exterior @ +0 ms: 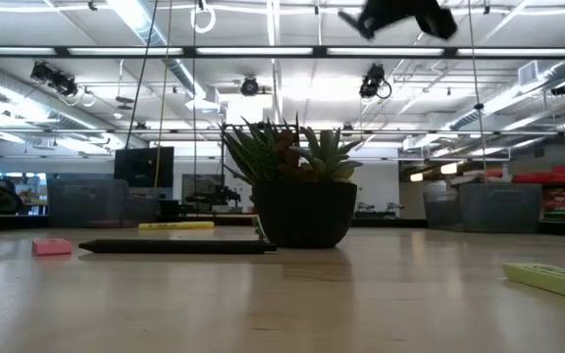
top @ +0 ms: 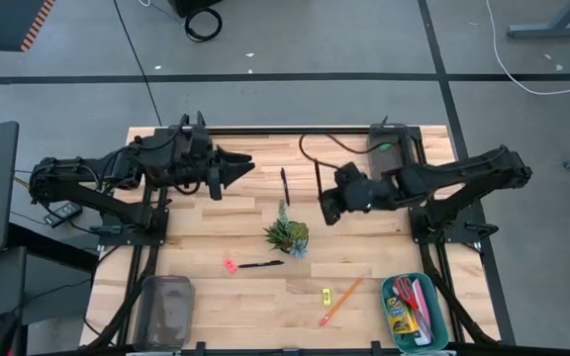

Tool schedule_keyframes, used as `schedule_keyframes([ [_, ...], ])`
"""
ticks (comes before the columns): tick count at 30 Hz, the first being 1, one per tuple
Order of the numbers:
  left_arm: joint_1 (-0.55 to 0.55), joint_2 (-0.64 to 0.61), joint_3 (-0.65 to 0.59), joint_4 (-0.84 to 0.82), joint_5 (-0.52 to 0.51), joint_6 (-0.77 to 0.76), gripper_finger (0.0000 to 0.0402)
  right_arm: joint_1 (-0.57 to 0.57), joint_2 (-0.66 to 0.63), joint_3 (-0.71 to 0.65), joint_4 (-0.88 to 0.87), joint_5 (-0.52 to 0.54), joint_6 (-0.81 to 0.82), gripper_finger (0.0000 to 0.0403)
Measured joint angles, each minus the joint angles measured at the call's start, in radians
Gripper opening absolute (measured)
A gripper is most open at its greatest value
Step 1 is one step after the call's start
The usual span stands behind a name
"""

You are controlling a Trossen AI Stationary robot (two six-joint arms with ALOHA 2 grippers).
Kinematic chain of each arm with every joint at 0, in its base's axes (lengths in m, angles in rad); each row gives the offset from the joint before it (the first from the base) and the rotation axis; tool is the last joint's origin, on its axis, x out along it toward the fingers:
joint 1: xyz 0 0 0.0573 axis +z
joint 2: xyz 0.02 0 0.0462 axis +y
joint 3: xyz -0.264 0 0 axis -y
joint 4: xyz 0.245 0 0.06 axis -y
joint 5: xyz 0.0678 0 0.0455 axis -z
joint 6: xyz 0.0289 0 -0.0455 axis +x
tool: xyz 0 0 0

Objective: Sort crayons/erasers/pens/pencils in bins
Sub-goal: Put the right black ballpen into the bottom left black bin

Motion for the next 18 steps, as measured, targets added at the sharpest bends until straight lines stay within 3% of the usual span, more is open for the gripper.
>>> schedule_keyframes([
  [6,0.000,0.005,0.000,0.040,-0.013,-0.030,0.0172,-0.002,0.000,0.135,0.077,0.035,-0.224,0.0060],
  [11,0.000,0.044,0.000,0.139,0.002,-0.019,0.0172,-0.003,-0.001,0.187,0.278,-0.030,-0.437,0.0060],
  [18,0.000,0.119,0.000,0.313,0.037,-0.016,0.0173,-0.004,-0.001,0.191,0.413,-0.128,-0.495,0.0058],
])
